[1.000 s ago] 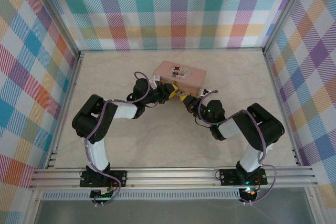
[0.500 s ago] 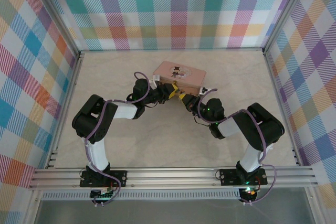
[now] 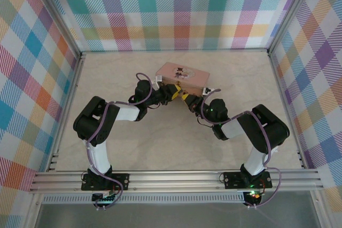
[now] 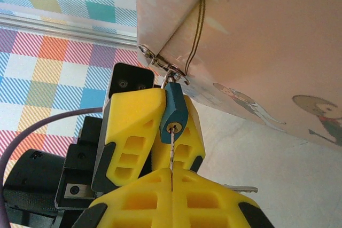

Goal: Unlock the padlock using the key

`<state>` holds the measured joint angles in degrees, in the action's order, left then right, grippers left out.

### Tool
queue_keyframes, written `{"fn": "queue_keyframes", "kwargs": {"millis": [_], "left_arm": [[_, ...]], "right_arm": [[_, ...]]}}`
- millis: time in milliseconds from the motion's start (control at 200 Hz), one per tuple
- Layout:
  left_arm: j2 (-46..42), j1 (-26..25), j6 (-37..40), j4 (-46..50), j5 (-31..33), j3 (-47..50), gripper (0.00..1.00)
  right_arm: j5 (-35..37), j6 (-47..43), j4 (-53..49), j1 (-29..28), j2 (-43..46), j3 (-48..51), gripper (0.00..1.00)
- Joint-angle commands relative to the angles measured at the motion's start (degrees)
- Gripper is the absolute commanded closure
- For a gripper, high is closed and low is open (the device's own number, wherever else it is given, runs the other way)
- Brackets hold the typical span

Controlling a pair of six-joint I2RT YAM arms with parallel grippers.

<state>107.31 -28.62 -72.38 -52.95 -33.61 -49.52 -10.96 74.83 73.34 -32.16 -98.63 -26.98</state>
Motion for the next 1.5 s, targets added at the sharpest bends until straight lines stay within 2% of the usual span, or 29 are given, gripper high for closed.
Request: {"fn": "queue_keyframes", "kwargs": {"millis": [0, 135, 380, 700, 885, 1045, 1180, 1240, 1310, 1375, 1495], "left_arm": [[-0.19, -0.38, -0.64, -7.61, -3.72, -0.05, 0.84], [0.09, -0.55, -1.32, -9.16, -4.54, -0.07, 0.84], [-0.02, -0.48, -1.62, -10.48, -5.06, -0.07, 0.84], [-0.30, -0.95, -1.71, -11.54, -5.79, 0.30, 0.84], [-1.38, -3.22, 0.47, -7.98, -8.90, -1.18, 0.86], [-3.52, -3.73, 2.47, -5.65, -9.97, -0.09, 0.86], [-5.77, -2.82, 6.72, 1.31, -7.82, 1.03, 0.85], [-6.52, -1.89, 8.78, 4.64, -6.31, 1.27, 0.85], [-6.61, -0.65, 9.72, 6.97, -5.20, 1.28, 0.85], [-6.79, 0.35, 10.62, 8.91, -4.16, 1.13, 0.85], [-6.72, 1.35, 11.85, 11.55, -3.84, 0.32, 0.85]], "right_arm": [[0.68, 2.33, 3.07, 0.60, -0.54, -1.67, 1.00], [1.56, 7.98, 7.23, 1.53, -2.67, -1.07, 1.00], [3.02, 15.99, 7.31, 1.84, -2.91, -0.37, 1.00], [3.43, 20.00, 6.84, 1.40, -3.55, -2.47, 1.00], [2.93, 14.93, -8.68, 0.26, -0.28, -7.93, 1.00], [4.00, 15.14, -7.61, 0.35, -1.64, -9.13, 1.00], [1.05, 13.84, -11.43, 0.76, -1.41, -9.42, 0.91], [-1.30, 11.99, -13.65, 1.19, -0.49, -9.08, 0.82], [-3.29, 8.49, -19.52, 1.48, 2.09, -8.03, 0.73], [-4.58, 3.07, -29.63, 1.66, 6.61, -7.74, 0.67], [-4.56, -8.09, -49.66, 1.92, 14.59, -8.95, 0.63]]}}
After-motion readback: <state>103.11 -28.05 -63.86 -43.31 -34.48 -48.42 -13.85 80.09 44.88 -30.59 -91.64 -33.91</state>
